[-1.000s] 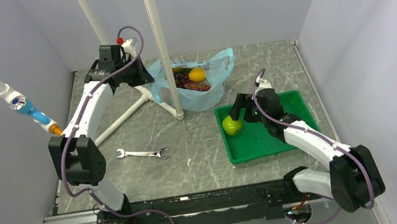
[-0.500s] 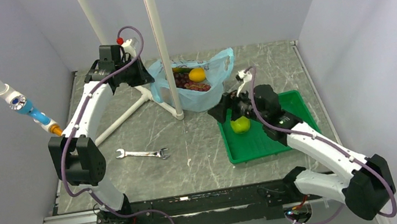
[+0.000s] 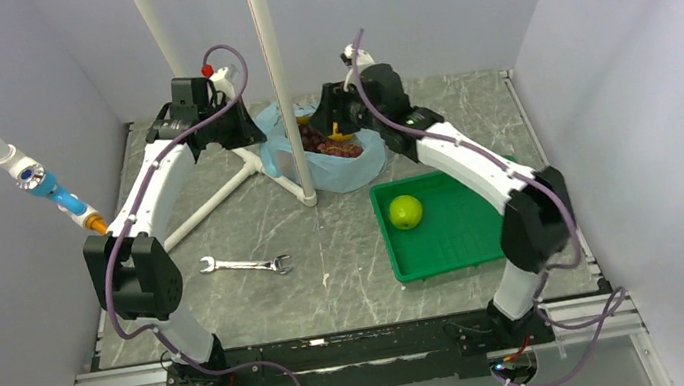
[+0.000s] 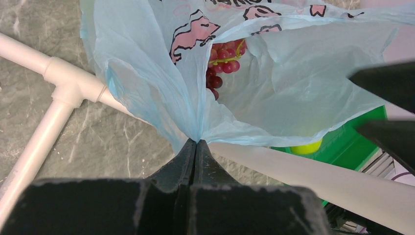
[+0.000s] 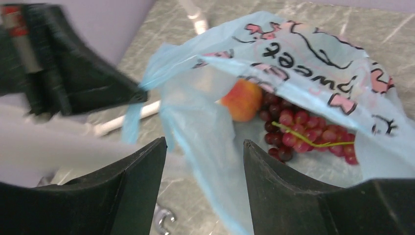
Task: Take the fake fruits out of the plastic bag
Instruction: Take out the fake fruit from the plastic bag.
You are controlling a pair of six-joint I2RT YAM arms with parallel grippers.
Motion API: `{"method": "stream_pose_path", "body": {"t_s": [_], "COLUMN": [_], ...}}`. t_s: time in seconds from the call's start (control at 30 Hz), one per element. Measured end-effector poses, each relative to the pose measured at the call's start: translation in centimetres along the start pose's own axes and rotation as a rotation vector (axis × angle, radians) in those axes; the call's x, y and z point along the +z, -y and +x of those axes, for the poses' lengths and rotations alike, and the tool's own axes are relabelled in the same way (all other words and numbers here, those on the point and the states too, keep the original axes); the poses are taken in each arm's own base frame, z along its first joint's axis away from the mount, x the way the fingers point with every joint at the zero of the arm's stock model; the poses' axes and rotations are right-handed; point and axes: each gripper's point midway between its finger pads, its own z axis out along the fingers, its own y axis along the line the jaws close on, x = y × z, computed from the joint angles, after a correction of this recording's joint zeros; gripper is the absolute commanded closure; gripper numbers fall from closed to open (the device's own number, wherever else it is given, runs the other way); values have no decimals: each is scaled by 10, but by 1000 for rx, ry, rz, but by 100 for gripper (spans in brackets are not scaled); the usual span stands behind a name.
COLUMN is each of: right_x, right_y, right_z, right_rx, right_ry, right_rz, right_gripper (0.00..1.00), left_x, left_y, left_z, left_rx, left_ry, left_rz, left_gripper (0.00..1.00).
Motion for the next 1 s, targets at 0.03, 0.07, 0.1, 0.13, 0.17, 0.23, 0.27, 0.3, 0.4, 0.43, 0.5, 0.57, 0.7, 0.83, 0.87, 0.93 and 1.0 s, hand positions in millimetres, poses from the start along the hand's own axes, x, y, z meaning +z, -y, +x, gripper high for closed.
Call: {"method": "stream_pose_path", "body": {"t_s": [0.03, 0.07, 0.1, 0.13, 0.17, 0.23, 0.27, 0.3, 0.4, 0.43, 0.5, 0.57, 0.7, 0.83, 0.87, 0.93, 1.0], "right_x": [11, 23, 32, 42, 50, 64, 68, 74, 87, 91, 96, 101, 113, 127, 129, 133, 134], "right_y": [6, 13, 20, 29, 37, 53, 60, 67, 85, 91, 100, 110, 128, 139, 141, 144, 148], "right_z": [-1, 1, 5, 12, 21, 41, 51, 61, 90, 97, 109, 118, 126, 127, 128, 132, 139], "right_rx": [2, 5, 8, 12, 18, 32, 40, 48, 67, 71, 72, 74, 67, 41, 34, 18, 4], "right_ry": [-7, -22, -37, -54, -76, -117, -137, -156, -206, -217, -235, -240, -234, -222, -220, -223, -234], "right_rz": [23, 52, 76, 103, 128, 168, 185, 201, 243, 257, 282, 314, 378, 417, 423, 434, 451], "right_gripper": [37, 36, 34, 31, 29, 23, 20, 17, 11, 9, 6, 5, 3, 2, 2, 2, 4], "left_x": [0, 0, 0, 0, 0, 0, 0, 0, 0, 0, 0, 0, 1, 1, 1, 1, 1], "left_y": [0, 0, 0, 0, 1, 1, 1, 1, 1, 1, 1, 1, 1, 1, 1, 1, 1], "left_z": [0, 0, 0, 0, 0, 0, 0, 0, 0, 0, 0, 0, 1, 2, 2, 2, 2], "left_rx": [0, 0, 0, 0, 0, 0, 0, 0, 0, 0, 0, 0, 0, 0, 0, 0, 0], "left_ry": [0, 0, 0, -1, -1, -1, -1, -1, -1, -1, -1, -1, -4, -5, -4, -4, -4], "left_rz": [0, 1, 1, 2, 3, 3, 4, 4, 3, 3, 3, 4, 4, 5, 5, 5, 6], "left_gripper": [100, 100, 100, 100, 100, 100, 100, 100, 100, 100, 100, 100, 100, 100, 100, 100, 100]}}
